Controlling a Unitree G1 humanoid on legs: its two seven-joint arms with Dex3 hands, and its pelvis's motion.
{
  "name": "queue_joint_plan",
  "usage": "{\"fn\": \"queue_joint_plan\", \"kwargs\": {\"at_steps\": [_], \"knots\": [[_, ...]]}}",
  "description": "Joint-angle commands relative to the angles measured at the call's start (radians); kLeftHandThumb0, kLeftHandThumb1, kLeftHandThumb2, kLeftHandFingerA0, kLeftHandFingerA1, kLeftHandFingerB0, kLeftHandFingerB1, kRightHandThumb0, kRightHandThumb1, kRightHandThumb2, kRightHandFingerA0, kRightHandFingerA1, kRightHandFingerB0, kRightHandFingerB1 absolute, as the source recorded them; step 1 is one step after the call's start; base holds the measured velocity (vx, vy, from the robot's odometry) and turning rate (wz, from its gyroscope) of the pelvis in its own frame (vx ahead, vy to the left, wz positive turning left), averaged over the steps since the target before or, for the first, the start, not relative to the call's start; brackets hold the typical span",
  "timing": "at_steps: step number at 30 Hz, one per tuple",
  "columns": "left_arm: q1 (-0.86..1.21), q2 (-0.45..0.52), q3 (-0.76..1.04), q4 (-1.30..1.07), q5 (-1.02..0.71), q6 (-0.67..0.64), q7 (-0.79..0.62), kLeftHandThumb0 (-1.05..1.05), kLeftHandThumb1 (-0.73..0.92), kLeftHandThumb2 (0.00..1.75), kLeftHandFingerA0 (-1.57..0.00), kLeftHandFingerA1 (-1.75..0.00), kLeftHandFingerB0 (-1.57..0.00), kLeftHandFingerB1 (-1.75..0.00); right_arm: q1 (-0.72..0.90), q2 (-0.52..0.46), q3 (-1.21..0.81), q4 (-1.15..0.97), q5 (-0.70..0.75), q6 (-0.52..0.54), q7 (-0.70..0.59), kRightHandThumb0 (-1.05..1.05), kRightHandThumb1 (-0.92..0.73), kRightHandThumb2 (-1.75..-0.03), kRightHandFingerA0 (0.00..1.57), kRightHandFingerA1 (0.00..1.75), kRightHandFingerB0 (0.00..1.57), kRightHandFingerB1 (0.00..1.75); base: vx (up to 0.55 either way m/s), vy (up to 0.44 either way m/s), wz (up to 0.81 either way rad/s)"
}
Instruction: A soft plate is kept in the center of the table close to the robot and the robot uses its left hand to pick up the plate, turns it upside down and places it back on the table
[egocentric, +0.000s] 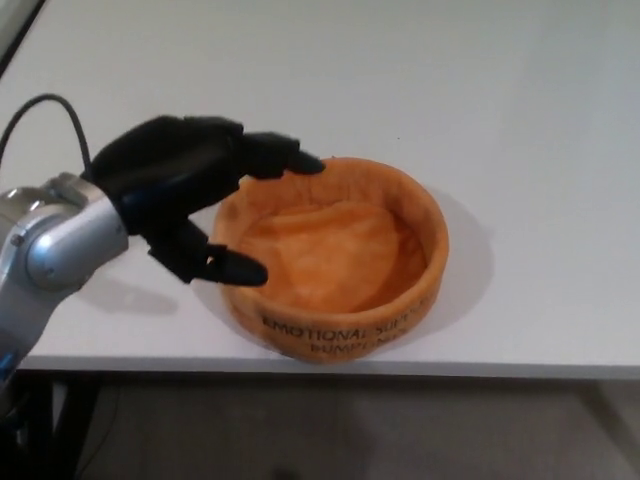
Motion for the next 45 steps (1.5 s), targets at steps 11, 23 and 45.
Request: {"fn": "queue_joint_plan", "kwargs": {"at_steps": [11,23,45], "knots": [[0.020,0.034,-0.091,0.052,0.216,-0.087,0.043,-0.94,0.54,0.95,-0.32,-0.45,-0.28,-0.42,0.014,0.004,-0.001,-0.003,0.001,0.009,-0.005,-0.79,-0.91,-0.68,0.39,0.43,0.39,0.34,0.00,0.000,0.00],[-0.217,-0.037,-0.239,0.267,0.442,-0.063,0.164,-0.89,0.54,0.95,-0.34,-0.46,-0.25,-0.41,0.005,-0.010,-0.011,-0.024,0.005,0.011,-0.001,-0.86,-0.79,-0.81,0.40,0.48,0.36,0.39,0.00,0.000,0.00],[-0.290,-0.053,-0.339,0.360,0.521,-0.131,0.219,-0.92,0.59,0.98,-0.36,-0.49,-0.24,-0.42,-0.014,-0.016,-0.016,-0.032,0.001,0.021,0.001,-0.79,-0.91,-0.68,0.46,0.43,0.40,0.34,0.00,0.000,0.00]]}}
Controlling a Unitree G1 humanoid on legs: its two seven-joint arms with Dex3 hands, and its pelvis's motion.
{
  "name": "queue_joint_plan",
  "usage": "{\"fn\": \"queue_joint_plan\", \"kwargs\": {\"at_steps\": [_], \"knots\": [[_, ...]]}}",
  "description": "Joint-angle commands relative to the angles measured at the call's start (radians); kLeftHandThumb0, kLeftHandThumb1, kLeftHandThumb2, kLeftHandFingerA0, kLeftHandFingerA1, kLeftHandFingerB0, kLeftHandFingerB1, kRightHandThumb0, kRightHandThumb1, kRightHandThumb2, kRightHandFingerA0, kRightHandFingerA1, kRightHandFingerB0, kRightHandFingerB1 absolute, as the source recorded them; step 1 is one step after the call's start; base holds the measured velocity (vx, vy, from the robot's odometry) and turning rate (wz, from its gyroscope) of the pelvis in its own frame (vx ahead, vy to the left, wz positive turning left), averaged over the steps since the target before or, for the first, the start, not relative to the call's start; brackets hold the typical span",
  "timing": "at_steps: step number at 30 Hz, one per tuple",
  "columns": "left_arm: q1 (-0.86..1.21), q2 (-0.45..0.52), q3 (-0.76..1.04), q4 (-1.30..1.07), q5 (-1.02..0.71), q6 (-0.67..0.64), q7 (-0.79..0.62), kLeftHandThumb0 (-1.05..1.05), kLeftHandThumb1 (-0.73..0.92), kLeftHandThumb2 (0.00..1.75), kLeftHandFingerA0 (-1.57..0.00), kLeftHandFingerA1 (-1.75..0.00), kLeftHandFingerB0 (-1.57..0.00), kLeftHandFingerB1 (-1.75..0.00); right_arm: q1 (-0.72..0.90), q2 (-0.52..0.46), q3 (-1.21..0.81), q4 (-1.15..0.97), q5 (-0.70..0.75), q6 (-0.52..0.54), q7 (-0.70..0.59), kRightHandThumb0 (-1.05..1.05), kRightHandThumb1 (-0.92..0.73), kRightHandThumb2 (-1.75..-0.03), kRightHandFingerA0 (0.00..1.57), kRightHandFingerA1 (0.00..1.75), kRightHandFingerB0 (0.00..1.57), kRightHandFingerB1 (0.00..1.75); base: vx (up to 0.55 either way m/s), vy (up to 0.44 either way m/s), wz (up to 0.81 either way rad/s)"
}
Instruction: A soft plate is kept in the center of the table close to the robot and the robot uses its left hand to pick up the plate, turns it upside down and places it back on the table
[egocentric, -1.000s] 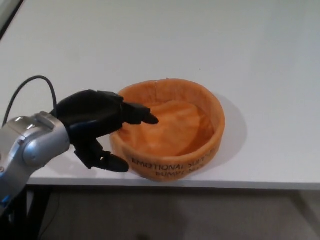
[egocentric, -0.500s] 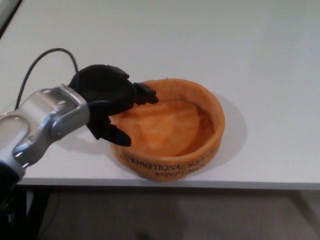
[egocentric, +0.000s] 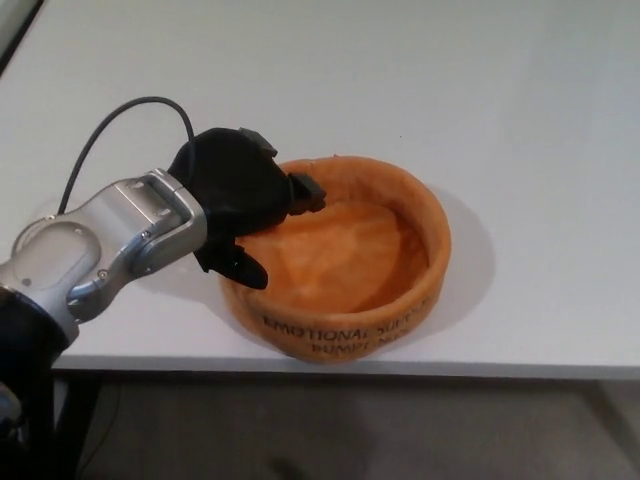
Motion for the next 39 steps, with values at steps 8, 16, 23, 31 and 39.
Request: {"fn": "queue_joint_plan", "kwargs": {"at_steps": [8,16,23,31,39], "knots": [[0.011,0.093,0.080,-0.092,-0.125,-0.166,-0.125,-0.97,0.76,0.64,-0.39,-0.37,-0.36,-0.32,-0.003,-0.014,-0.011,0.010,0.003,0.011,0.000,-0.79,-0.91,-0.68,0.46,0.42,0.39,0.34,0.00,0.000,0.00],[0.049,0.110,0.104,-0.158,-0.159,-0.192,-0.197,-0.96,0.69,0.62,-0.39,-0.37,-0.37,-0.32,-0.002,-0.008,-0.004,0.018,0.001,0.005,0.000,-0.78,-0.91,-0.68,0.45,0.43,0.38,0.34,0.00,0.000,0.00],[0.079,0.090,0.115,-0.166,-0.151,-0.189,-0.201,-0.95,0.53,0.93,-0.34,-0.46,-0.33,-0.42,-0.017,-0.013,-0.003,0.011,-0.004,0.019,-0.008,-0.79,-0.92,-0.69,0.46,0.43,0.39,0.34,0.00,0.000,0.00],[0.096,0.068,0.114,-0.158,-0.141,-0.190,-0.203,-0.93,0.52,0.96,-0.34,-0.48,-0.27,-0.40,-0.020,-0.011,-0.008,0.003,-0.008,0.026,-0.020,-0.79,-0.92,-0.69,0.49,0.42,0.40,0.34,0.00,0.000,0.00],[0.132,0.029,0.096,-0.127,-0.101,-0.186,-0.161,-0.96,0.69,0.62,-0.40,-0.40,-0.37,-0.32,-0.012,-0.015,-0.008,-0.011,-0.009,0.039,-0.019,-0.80,-0.92,-0.70,0.47,0.42,0.38,0.34,0.00,0.000,0.00]]}}
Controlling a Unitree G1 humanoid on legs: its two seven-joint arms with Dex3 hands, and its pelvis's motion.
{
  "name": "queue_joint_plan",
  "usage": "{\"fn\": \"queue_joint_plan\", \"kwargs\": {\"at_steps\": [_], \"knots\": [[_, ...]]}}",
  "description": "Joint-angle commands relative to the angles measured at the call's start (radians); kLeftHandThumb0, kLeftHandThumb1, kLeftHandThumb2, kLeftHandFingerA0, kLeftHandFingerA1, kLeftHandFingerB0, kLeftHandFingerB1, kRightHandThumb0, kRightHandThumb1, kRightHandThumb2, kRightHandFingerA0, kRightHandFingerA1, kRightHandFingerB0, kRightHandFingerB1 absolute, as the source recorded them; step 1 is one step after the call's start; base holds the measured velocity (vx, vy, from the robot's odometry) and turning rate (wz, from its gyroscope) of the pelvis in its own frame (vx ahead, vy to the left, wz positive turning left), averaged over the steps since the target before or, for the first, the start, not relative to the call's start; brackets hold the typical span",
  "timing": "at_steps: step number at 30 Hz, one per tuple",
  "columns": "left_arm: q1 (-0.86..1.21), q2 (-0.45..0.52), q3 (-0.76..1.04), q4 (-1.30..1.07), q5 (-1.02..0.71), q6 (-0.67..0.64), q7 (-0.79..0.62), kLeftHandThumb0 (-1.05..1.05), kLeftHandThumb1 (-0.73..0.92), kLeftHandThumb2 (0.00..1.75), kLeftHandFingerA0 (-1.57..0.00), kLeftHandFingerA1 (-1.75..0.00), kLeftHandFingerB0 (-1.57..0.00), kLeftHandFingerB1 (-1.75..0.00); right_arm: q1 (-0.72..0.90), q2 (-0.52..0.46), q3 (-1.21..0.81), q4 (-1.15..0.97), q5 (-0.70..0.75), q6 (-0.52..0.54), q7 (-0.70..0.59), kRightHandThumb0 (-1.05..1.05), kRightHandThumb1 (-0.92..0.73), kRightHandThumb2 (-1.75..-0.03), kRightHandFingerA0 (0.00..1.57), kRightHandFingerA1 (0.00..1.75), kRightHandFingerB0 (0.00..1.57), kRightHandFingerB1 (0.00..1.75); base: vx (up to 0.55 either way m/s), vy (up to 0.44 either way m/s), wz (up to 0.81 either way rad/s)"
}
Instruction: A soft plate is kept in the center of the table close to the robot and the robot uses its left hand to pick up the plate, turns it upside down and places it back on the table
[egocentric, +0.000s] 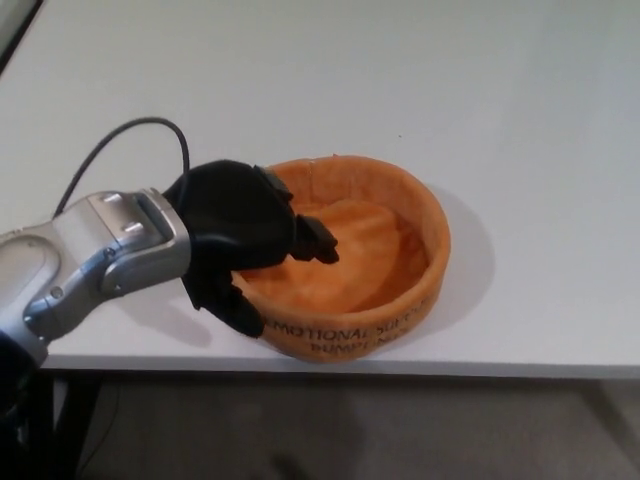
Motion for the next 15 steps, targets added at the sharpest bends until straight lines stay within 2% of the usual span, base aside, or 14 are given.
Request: {"fn": "queue_joint_plan", "kwargs": {"at_steps": [1,7,8,9,10,15], "knots": [[0.024,-0.021,-0.013,0.032,0.036,-0.006,0.032,-0.96,0.70,0.62,-0.40,-0.39,-0.36,-0.32,0.002,-0.013,-0.009,-0.005,-0.004,0.017,-0.009,-0.78,-0.92,-0.70,0.46,0.42,0.38,0.34,0.00,0.000,0.00],[0.039,-0.076,-0.030,0.077,0.072,0.030,0.065,-0.94,0.69,0.62,-0.39,-0.39,-0.36,-0.32,-0.005,-0.017,-0.012,-0.009,-0.007,0.024,-0.012,-0.79,-0.92,-0.69,0.47,0.42,0.38,0.33,0.00,0.000,0.00],[0.039,-0.085,-0.033,0.091,0.076,0.031,0.077,-0.93,0.54,0.96,-0.34,-0.48,-0.29,-0.42,-0.007,-0.015,-0.013,-0.011,-0.001,0.028,-0.011,-0.79,-0.92,-0.69,0.48,0.42,0.39,0.33,0.00,0.000,0.00],[0.038,-0.089,-0.033,0.097,0.080,0.030,0.083,-0.93,0.54,0.96,-0.34,-0.48,-0.29,-0.42,-0.007,-0.015,-0.014,-0.012,0.002,0.029,-0.010,-0.79,-0.92,-0.69,0.48,0.42,0.39,0.33,0.00,0.000,0.00],[0.041,-0.102,-0.042,0.113,0.095,0.031,0.106,-0.95,0.71,0.63,-0.41,-0.41,-0.36,-0.32,-0.006,-0.016,-0.015,-0.016,0.010,0.035,-0.003,-0.77,-0.92,-0.69,0.47,0.42,0.38,0.33,0.00,0.000,0.00],[0.052,-0.137,-0.059,0.146,0.120,0.066,0.118,-0.94,0.71,0.63,-0.40,-0.40,-0.36,-0.32,-0.009,-0.018,-0.013,-0.021,0.001,0.041,-0.008,-0.78,-0.92,-0.69,0.47,0.41,0.38,0.33,0.00,0.000,0.00]]}}
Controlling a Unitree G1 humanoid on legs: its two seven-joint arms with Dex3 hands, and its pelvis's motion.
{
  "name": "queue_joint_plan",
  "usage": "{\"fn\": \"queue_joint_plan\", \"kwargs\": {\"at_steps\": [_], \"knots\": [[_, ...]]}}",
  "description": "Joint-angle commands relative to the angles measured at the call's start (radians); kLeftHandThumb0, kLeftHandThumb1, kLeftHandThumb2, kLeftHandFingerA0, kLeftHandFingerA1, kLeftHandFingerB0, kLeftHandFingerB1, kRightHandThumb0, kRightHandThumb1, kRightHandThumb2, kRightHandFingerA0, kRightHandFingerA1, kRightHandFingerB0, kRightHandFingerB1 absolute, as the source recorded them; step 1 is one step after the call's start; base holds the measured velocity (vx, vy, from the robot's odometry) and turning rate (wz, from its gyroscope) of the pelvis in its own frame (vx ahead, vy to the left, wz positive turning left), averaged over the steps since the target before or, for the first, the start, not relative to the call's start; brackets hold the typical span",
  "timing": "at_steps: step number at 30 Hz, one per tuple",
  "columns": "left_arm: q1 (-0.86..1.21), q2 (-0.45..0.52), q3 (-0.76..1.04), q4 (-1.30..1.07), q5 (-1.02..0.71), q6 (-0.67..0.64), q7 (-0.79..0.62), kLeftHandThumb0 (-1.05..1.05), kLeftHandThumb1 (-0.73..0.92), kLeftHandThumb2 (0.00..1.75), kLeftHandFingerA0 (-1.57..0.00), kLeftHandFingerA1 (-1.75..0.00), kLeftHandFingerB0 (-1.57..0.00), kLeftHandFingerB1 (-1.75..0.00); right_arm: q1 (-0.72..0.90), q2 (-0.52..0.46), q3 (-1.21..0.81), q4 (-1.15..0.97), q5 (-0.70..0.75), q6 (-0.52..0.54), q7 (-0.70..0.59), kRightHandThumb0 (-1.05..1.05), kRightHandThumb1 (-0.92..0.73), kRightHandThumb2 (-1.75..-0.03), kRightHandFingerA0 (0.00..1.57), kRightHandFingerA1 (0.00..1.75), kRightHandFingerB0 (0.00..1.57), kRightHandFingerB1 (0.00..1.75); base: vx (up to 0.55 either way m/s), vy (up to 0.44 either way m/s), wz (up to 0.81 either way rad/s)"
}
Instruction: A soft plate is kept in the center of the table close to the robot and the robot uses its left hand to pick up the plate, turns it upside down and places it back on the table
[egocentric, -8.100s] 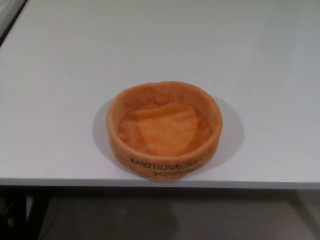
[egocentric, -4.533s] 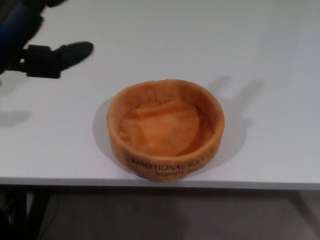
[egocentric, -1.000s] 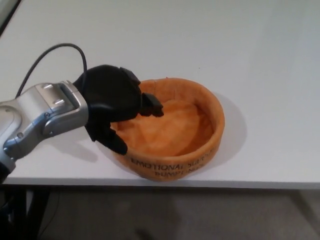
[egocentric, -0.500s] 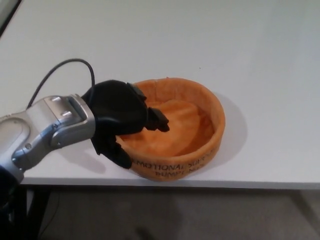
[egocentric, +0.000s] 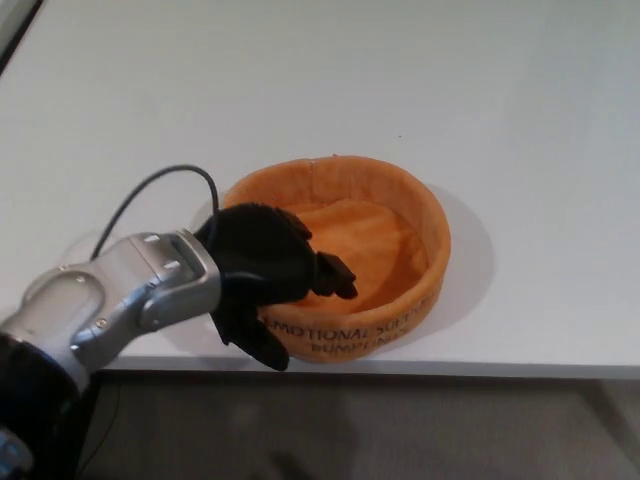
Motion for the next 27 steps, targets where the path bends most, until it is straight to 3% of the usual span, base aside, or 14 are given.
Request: {"fn": "queue_joint_plan", "kwargs": {"at_steps": [1,7,8,9,10,11,12,13,14,15,19,24,27], "knots": [[0.016,-0.030,-0.033,0.042,0.077,0.051,0.064,-0.93,0.71,0.63,-0.40,-0.40,-0.36,-0.32,-0.005,-0.015,-0.011,-0.003,0.003,0.016,-0.003,-0.77,-0.92,-0.69,0.48,0.42,0.39,0.33,0.00,0.000,0.00],[-0.007,-0.050,-0.094,0.050,0.152,0.072,0.080,-0.93,0.73,0.63,-0.40,-0.40,-0.38,-0.32,-0.012,-0.016,-0.014,-0.001,0.006,0.023,-0.003,-0.78,-0.92,-0.68,0.48,0.42,0.38,0.33,0.00,0.000,0.00],[-0.003,-0.054,-0.097,0.039,0.164,0.088,0.091,-0.90,0.69,0.62,-0.58,-0.48,-0.55,-0.38,-0.009,-0.017,-0.014,-0.007,0.006,0.027,-0.002,-0.78,-0.92,-0.69,0.47,0.41,0.37,0.33,0.00,0.000,0.00],[-0.004,-0.055,-0.102,0.035,0.175,0.098,0.100,-0.90,0.69,0.61,-0.70,-0.78,-0.67,-0.53,-0.008,-0.017,-0.014,-0.010,0.007,0.029,-0.003,-0.78,-0.92,-0.68,0.48,0.41,0.38,0.33,0.00,0.000,0.00],[-0.008,-0.054,-0.108,0.036,0.185,0.103,0.108,-0.90,0.69,0.61,-0.70,-0.78,-0.67,-0.53,-0.008,-0.016,-0.015,-0.010,0.007,0.030,-0.003,-0.78,-0.92,-0.68,0.48,0.41,0.38,0.33,0.00,0.000,0.00],[-0.011,-0.053,-0.110,0.036,0.188,0.110,0.097,-0.89,0.69,0.61,-0.73,-1.20,-0.70,-0.82,-0.008,-0.016,-0.014,-0.013,0.003,0.033,-0.007,-0.78,-0.92,-0.68,0.49,0.42,0.38,0.33,0.00,0.000,0.00],[-0.012,-0.053,-0.111,0.036,0.189,0.113,0.093,-0.89,0.69,0.61,-0.73,-1.20,-0.70,-0.82,-0.007,-0.015,-0.014,-0.015,0.001,0.034,-0.009,-0.78,-0.92,-0.68,0.49,0.42,0.38,0.33,0.00,0.000,0.00],[-0.019,-0.055,-0.121,0.048,0.204,0.125,0.093,-0.88,0.69,0.61,-0.83,-1.62,-0.67,-1.25,-0.006,-0.014,-0.015,-0.017,0.007,0.039,-0.006,-0.78,-0.92,-0.68,0.49,0.42,0.38,0.33,0.00,0.000,0.00],[-0.022,-0.056,-0.125,0.054,0.211,0.131,0.093,-0.88,0.69,0.61,-0.83,-1.62,-0.67,-1.25,-0.005,-0.013,-0.015,-0.019,0.009,0.041,-0.005,-0.78,-0.92,-0.68,0.49,0.42,0.38,0.33,0.00,0.000,0.00],[-0.018,-0.057,-0.121,0.060,0.199,0.131,0.089,-0.82,0.61,0.65,-0.95,-1.73,-0.80,-1.43,-0.005,-0.013,-0.015,-0.015,0.007,0.035,-0.005,-0.78,-0.92,-0.68,0.48,0.42,0.39,0.33,0.00,0.000,0.00],[-0.027,-0.047,-0.135,0.076,0.210,0.120,0.089,-0.72,0.61,0.65,-0.96,-1.72,-0.87,-1.46,-0.012,-0.014,-0.017,0.002,0.007,0.025,-0.001,-0.78,-0.92,-0.68,0.49,0.42,0.38,0.33,0.00,0.000,0.00],[-0.031,-0.030,-0.141,0.061,0.237,0.125,0.090,-0.62,0.58,0.62,-0.99,-1.62,-0.89,-1.32,-0.015,-0.014,-0.014,-0.002,0.005,0.031,-0.002,-0.77,-0.92,-0.68,0.49,0.43,0.37,0.33,0.00,0.000,0.00],[-0.028,-0.034,-0.128,0.058,0.221,0.136,0.069,-0.60,0.55,0.74,-0.99,-1.53,-0.90,-1.31,-0.015,-0.014,-0.012,-0.008,0.002,0.038,-0.005,-0.78,-0.92,-0.68,0.49,0.43,0.38,0.33,0.00,0.000,0.00]]}}
